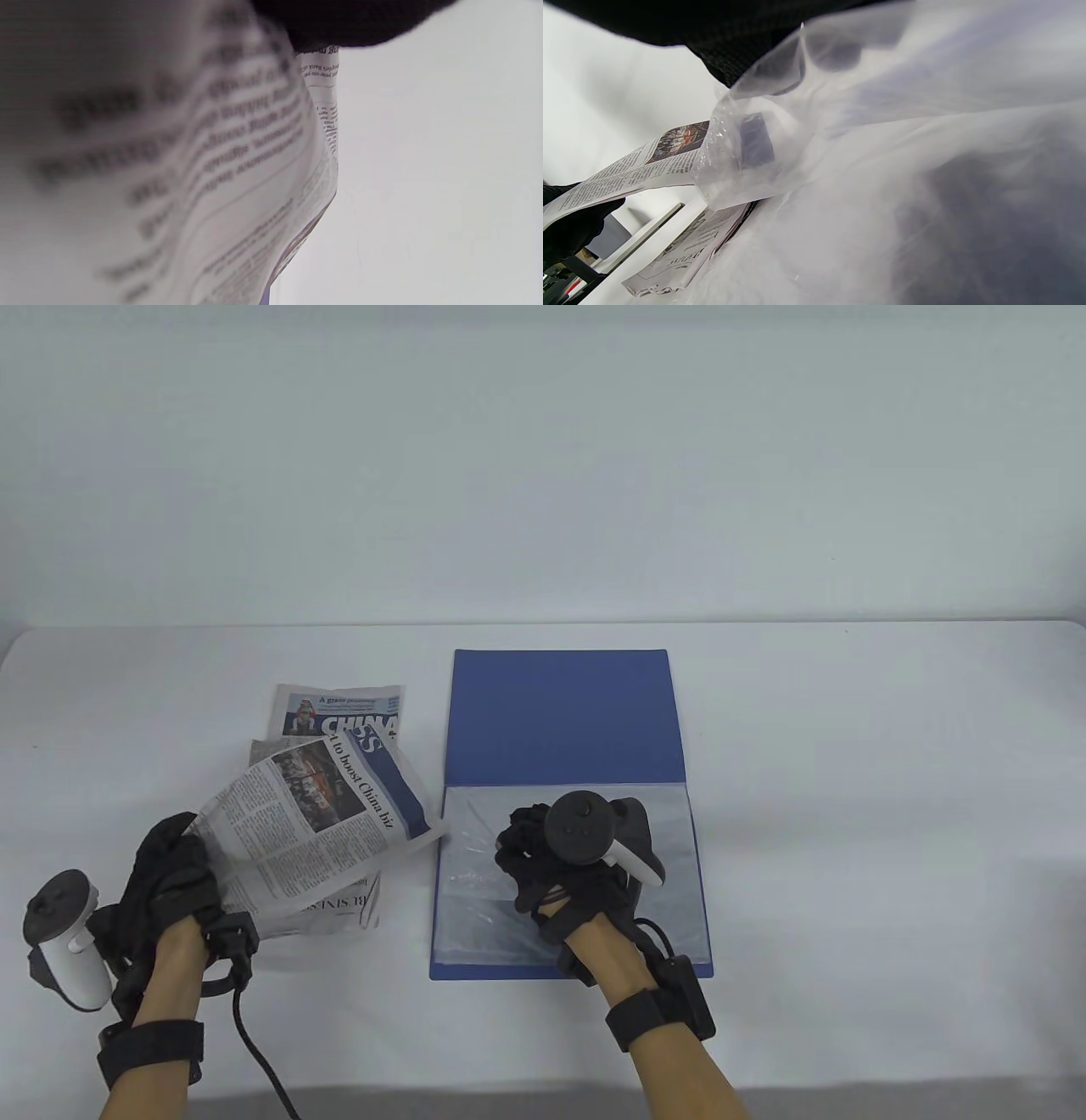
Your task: Insert newspapers into folder
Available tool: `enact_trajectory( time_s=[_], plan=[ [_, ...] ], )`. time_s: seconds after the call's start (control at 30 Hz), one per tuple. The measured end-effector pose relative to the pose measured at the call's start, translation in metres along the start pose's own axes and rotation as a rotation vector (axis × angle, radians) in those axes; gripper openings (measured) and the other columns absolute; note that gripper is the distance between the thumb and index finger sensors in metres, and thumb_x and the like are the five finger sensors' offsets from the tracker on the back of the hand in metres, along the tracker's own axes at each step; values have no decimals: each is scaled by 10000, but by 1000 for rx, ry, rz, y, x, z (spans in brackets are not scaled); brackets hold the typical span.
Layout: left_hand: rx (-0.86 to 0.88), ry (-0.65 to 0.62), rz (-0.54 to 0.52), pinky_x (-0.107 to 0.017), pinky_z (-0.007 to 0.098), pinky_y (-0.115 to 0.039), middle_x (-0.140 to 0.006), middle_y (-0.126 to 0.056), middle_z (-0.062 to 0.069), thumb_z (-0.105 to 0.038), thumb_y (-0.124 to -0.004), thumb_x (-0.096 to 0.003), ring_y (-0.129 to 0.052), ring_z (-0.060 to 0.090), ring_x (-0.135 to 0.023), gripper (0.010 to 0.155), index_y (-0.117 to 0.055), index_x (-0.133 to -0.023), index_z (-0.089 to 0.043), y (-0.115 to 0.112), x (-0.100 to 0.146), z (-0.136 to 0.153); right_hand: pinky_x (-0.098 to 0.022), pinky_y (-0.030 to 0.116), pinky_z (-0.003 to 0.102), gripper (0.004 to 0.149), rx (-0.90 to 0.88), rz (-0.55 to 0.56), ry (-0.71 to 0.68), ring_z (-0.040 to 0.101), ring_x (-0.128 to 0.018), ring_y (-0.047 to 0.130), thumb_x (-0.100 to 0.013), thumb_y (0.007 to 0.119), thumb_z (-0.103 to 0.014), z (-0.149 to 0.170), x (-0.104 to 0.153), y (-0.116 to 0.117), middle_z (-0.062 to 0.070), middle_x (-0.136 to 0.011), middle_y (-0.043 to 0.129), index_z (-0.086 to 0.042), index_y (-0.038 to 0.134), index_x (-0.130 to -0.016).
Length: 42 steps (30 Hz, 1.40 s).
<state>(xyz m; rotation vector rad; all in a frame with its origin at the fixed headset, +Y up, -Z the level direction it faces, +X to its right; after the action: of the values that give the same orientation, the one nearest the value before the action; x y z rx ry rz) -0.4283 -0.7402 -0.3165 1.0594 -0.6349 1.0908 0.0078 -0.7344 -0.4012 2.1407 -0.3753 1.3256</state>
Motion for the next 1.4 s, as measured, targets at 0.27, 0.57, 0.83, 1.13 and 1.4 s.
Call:
enact_trajectory(
  time_s=[0.27, 0.57, 0.83, 1.13, 1.4],
  plan=[
    [-5, 64, 109, -515, 292, -975, -932, -872, -38, -336, -636, -663, -1128, 61, -361, 456, -547, -1110, -351, -15, -6, 9, -630, 304, 756, 361, -6, 1, -3, 465, -977, 513, -581, 810, -300, 0, -1, 0, 207, -1053, 569, -116, 766, -889],
    [29, 180, 213, -482, 287, -1015, -952, -893, 49, -304, -662, -669, -1169, 59, -353, 459, -570, -1118, -272, -30, -9, 24, -630, 303, 757, 361, 0, -2, 1, 466, -976, 514, -583, 805, -301, -1, 0, 0, 204, -1053, 571, -116, 765, -890],
    [-149, 303, 188, -465, 277, -1022, -946, -906, 80, -295, -677, -668, -1176, 55, -329, 463, -591, -1121, -249, -19, -6, 22, -630, 303, 757, 360, 4, -6, 4, 465, -977, 516, -583, 805, -302, -2, 0, 0, 204, -1053, 571, -118, 764, -890],
    [-180, 377, 218, -449, 276, -1023, -931, -915, 90, -292, -676, -667, -1170, 52, -303, 466, -596, -1124, -246, -22, -8, 28, -630, 303, 757, 360, 11, 15, -2, 463, -978, 515, -584, 802, -302, -3, 1, -2, 203, -1053, 571, -118, 762, -891],
    [-230, 364, 232, -441, 276, -1021, -925, -919, 84, -298, -675, -667, -1161, 51, -287, 469, -595, -1126, -247, -24, -10, 27, -634, 310, 754, 359, 12, 67, -31, 458, -977, 521, -587, 796, -301, -7, 3, -7, 198, -1052, 575, -122, 754, -895]
  ],
)
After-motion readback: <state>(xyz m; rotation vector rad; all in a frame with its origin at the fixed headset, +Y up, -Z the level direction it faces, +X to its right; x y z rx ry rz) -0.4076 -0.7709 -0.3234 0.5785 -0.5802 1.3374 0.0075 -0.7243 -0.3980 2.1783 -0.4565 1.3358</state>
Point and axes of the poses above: the tracker on the back of each hand, its own z axis roughly to the little-finger side, its own x axis roughly from the fingertips to the wrist, y = z × x, the point moved 3 cm from there along -x, roughly from the wrist to the fingertips
